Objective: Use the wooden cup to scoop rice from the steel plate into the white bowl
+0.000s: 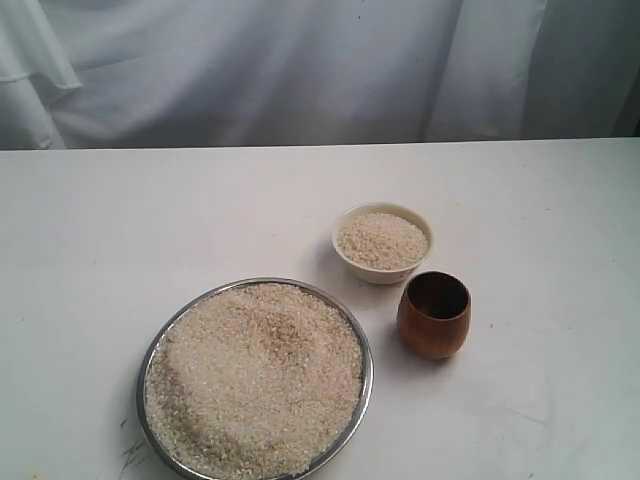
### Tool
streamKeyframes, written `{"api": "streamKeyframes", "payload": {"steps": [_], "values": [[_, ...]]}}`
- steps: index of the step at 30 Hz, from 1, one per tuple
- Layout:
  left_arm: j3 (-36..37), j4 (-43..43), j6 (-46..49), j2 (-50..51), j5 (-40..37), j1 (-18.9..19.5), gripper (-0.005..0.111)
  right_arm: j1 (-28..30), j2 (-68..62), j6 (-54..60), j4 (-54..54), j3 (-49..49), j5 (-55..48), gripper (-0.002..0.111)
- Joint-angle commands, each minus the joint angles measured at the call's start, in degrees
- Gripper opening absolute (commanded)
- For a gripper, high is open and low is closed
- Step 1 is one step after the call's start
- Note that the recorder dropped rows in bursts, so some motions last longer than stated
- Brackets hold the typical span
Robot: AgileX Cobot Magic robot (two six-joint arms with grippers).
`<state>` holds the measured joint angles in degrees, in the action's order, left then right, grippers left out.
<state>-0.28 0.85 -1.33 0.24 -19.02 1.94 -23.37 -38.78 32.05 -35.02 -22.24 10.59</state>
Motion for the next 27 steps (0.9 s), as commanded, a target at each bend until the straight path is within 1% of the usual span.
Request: {"api": "streamKeyframes", "payload": {"steps": [1,4,6,12,17,19,23,25,27], "values": [[0.3,-0.1,0.0,-0.2,0.8,-0.2,0.0,7.1,11.3,0.8,-1.4,6.8,-2.4,0.0],[0.3,-0.1,0.0,-0.2,0.8,-0.2,0.0,10.5,20.0,0.8,-2.9,11.5,-3.2,0.0],[0.3,-0.1,0.0,-0.2,0.8,-0.2,0.0,11.4,24.4,0.8,-3.1,14.1,-3.4,0.0],[0.3,-0.1,0.0,-0.2,0.8,-0.2,0.0,11.6,33.5,0.9,-4.0,20.3,-3.4,0.0],[0.3,-0.1,0.0,-0.2,0.8,-0.2,0.0,11.6,35.4,-0.8,-3.5,22.2,-4.1,0.0],[0.3,-0.1,0.0,-0.2,0.8,-0.2,0.0,11.9,35.4,-3.7,1.2,22.2,-7.3,0.0],[0.3,-0.1,0.0,-0.2,0.8,-0.2,0.0,13.1,35.4,-17.6,16.8,22.2,-9.9,0.0],[0.3,-0.1,0.0,-0.2,0.8,-0.2,0.0,13.8,35.4,-24.5,22.7,22.2,-11.1,0.0],[0.3,-0.1,0.0,-0.2,0.8,-0.2,0.0,14.5,35.4,-29.0,27.1,22.2,-13.2,0.0]]}}
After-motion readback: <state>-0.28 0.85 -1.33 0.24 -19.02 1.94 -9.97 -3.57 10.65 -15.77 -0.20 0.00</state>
